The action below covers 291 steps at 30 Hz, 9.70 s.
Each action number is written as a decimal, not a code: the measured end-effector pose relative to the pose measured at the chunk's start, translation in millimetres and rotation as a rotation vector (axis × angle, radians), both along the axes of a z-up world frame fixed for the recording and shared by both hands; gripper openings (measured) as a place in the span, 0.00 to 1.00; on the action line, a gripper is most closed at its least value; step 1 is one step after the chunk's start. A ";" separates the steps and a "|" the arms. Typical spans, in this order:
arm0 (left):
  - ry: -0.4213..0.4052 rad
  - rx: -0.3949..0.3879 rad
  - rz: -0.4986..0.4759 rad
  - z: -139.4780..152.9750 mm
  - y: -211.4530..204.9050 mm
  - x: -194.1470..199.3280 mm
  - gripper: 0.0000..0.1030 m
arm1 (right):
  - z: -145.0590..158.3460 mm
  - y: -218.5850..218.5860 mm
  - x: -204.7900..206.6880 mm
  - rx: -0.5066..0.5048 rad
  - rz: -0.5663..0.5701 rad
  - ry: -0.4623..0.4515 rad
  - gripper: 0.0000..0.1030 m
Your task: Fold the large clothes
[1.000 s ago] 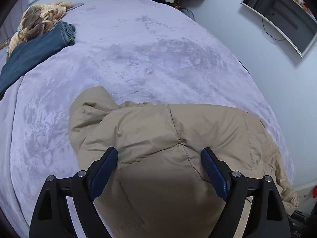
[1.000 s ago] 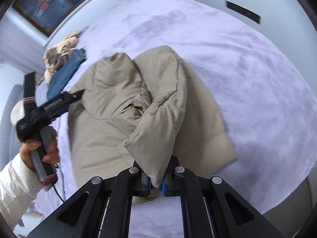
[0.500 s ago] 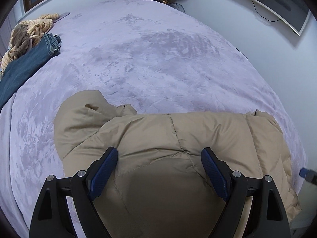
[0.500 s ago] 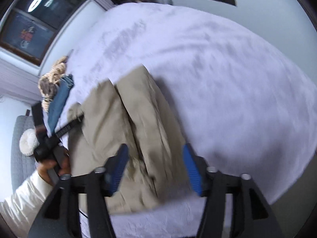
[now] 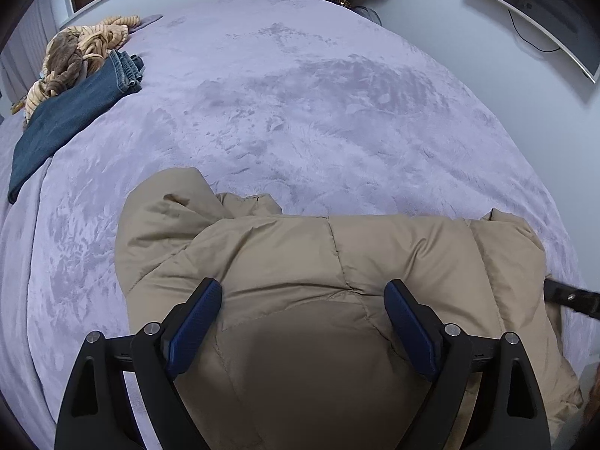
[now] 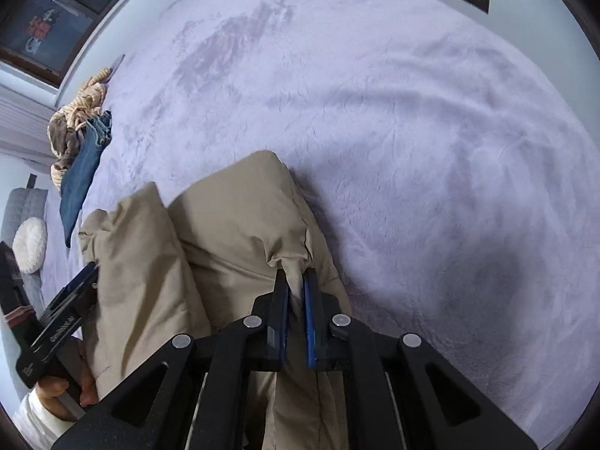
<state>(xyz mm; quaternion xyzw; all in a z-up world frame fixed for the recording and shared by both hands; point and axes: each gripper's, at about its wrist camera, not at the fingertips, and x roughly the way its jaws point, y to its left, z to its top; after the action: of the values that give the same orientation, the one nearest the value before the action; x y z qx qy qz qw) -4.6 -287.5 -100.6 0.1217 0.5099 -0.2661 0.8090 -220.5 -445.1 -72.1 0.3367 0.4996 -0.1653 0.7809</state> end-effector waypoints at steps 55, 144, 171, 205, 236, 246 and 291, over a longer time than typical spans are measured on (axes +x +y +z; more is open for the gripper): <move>0.190 0.007 0.234 47.8 161.8 -129.6 1.00 | 32.6 97.7 -85.9 0.121 0.130 -0.026 0.78; 0.632 -0.581 0.152 -77.4 150.8 -15.2 1.00 | -73.8 46.3 102.8 0.545 0.673 0.015 1.00; 0.495 -0.351 0.184 -64.7 79.0 -37.6 1.00 | -111.0 52.2 109.7 0.621 0.545 0.121 1.00; 0.269 -0.438 0.315 24.6 276.3 64.2 0.73 | -23.5 272.7 288.4 0.588 0.635 -0.130 0.46; -0.026 -0.088 0.365 -20.8 270.0 123.8 0.87 | 4.4 366.6 276.0 -0.041 0.612 0.006 0.19; -0.003 -0.004 0.366 0.6 271.5 103.9 0.89 | -22.8 326.9 254.6 0.025 0.516 0.046 0.18; 0.006 0.057 0.485 100.2 325.6 -88.4 1.00 | 87.1 366.7 131.0 -0.168 0.454 0.044 0.81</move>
<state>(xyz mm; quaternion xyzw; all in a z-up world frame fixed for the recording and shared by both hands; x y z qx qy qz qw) -93.0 38.1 -0.4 0.0175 0.5341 -0.0498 0.8438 -89.6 -78.4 15.0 0.1459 0.5639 -0.0341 0.8122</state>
